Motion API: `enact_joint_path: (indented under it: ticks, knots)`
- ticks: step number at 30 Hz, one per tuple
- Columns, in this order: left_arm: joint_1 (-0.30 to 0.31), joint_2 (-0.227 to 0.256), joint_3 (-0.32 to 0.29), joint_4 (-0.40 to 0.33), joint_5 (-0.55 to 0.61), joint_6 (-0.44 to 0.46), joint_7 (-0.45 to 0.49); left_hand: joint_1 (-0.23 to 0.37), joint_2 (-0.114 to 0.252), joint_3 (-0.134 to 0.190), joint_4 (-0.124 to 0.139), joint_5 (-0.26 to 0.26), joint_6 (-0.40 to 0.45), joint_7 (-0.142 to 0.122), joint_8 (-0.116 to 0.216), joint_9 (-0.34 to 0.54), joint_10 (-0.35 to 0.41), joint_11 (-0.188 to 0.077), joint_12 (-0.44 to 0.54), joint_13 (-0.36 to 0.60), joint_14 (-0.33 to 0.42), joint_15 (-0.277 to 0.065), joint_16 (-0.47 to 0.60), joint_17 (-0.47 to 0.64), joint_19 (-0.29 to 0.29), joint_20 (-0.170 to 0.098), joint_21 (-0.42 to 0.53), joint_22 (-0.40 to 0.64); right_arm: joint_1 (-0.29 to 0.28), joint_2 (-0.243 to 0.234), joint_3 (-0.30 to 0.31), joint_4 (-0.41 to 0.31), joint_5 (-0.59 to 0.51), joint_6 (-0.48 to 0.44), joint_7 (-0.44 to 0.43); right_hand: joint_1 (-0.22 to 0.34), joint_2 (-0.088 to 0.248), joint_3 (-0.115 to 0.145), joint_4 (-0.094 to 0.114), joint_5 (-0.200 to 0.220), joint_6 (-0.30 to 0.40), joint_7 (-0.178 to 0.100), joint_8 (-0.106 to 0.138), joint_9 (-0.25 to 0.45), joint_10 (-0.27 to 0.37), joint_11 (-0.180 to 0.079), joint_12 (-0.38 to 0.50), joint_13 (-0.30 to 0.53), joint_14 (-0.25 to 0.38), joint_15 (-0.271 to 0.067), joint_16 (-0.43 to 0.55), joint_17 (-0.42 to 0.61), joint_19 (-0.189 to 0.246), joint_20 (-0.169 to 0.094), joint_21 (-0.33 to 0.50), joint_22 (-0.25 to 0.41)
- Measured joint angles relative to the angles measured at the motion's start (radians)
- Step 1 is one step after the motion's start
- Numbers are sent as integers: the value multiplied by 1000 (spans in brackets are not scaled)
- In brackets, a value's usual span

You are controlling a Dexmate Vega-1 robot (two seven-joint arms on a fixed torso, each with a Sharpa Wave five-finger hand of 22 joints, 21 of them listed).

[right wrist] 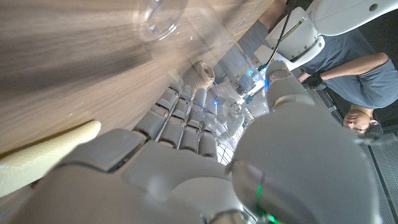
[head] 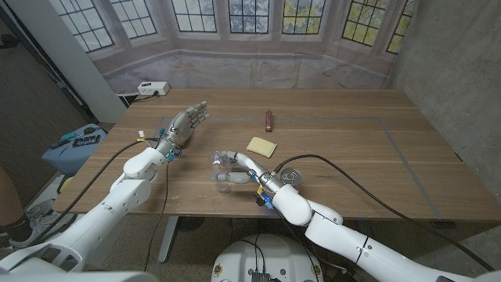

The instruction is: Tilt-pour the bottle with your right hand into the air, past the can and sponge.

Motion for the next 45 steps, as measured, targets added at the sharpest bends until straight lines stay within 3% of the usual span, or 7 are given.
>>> enact_joint_path:
  ticks: [5,12,29,45]
  knots:
    - [-8,-6,3,8,0,2,-1,0,0,0,0,0,3,-3,0,0,3,-3,0,0,4,4,0,0,5,5,-7,0,-2,2,2,1,-10,3,-18,17,-4,8,3,0,45,-17,26,7,34,-23,34,22,39,0,11,13,27,-1,0,0]
    - [-21,-16,9,22,0,7,-3,0,0,0,0,0,7,0,0,0,7,-7,4,0,7,0,0,0,9,2,-7,0,-12,5,9,1,-20,5,-40,30,-7,8,3,0,73,-25,43,9,62,-29,53,40,62,-2,18,23,41,2,8,0]
    - [-39,-33,16,42,0,19,-4,0,0,3,-3,0,20,2,0,0,14,0,4,0,14,3,0,0,16,9,-13,0,-29,-6,26,-38,-8,1,-44,35,1,8,3,-1,73,-24,51,14,62,-29,74,64,68,3,19,42,46,-4,8,0]
    - [-48,-34,19,42,2,27,2,8,0,3,-3,0,21,4,0,0,14,0,4,0,14,3,0,0,16,9,-15,0,-37,-30,41,-108,46,-39,7,39,5,4,7,-1,71,-22,51,18,53,-24,82,83,68,3,19,59,46,-3,2,0]
